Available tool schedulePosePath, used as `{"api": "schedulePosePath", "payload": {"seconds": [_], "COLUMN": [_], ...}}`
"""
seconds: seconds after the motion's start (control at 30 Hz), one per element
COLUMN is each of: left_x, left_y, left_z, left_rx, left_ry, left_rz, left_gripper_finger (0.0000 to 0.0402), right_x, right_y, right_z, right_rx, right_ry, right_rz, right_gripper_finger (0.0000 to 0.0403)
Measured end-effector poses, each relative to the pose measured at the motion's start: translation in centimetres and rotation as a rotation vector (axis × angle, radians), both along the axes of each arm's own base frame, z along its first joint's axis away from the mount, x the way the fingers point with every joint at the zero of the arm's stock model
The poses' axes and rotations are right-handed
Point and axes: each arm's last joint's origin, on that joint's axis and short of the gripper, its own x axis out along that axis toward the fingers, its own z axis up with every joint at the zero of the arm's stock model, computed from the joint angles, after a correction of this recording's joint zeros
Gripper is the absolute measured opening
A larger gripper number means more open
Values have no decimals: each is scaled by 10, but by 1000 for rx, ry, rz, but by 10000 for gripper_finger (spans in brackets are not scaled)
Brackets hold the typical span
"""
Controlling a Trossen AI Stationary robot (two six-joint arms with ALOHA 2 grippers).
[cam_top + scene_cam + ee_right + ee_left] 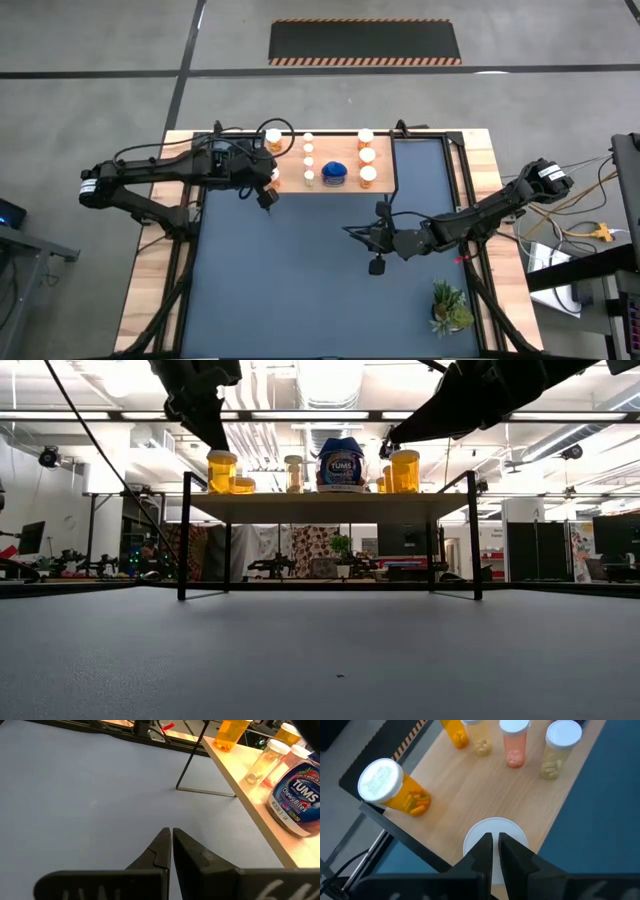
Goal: Pick and place medicine bottles onto shelf by color
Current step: Align the large orange pill bottle with the other large orange pill bottle on the shelf, then return to Home Position
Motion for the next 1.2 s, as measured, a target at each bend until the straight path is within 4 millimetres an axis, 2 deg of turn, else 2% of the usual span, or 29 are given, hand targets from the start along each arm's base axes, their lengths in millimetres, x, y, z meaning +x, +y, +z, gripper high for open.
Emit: {"api": "schedulePosePath", "payload": {"seconds": [0.5, 0.77, 0.9, 1.07, 1.2], "left_x": [-3, -8, -15, -26, -38], "left_y": [0, -3, -25, -73, -115], "left_z": [4, 10, 17, 17, -8], "left_rx": [4, 13, 16, 65, 173], "left_ry": [-30, -50, -109, -226, -325], "left_rz": [-1, -24, -139, -438, -762], "left_gripper_finger": [17, 17, 17, 17, 17], "right_x": [0, -4, -12, -27, -37], "right_y": [0, 12, 12, -8, -27], "right_z": [0, 2, -1, -10, -25], "right_rx": [-2, -116, -130, -76, -63], "right_ry": [2, -33, -119, -281, -345], "right_rz": [1, 108, 284, 362, 368], "right_gripper_finger": [9, 9, 9, 9, 9]}}
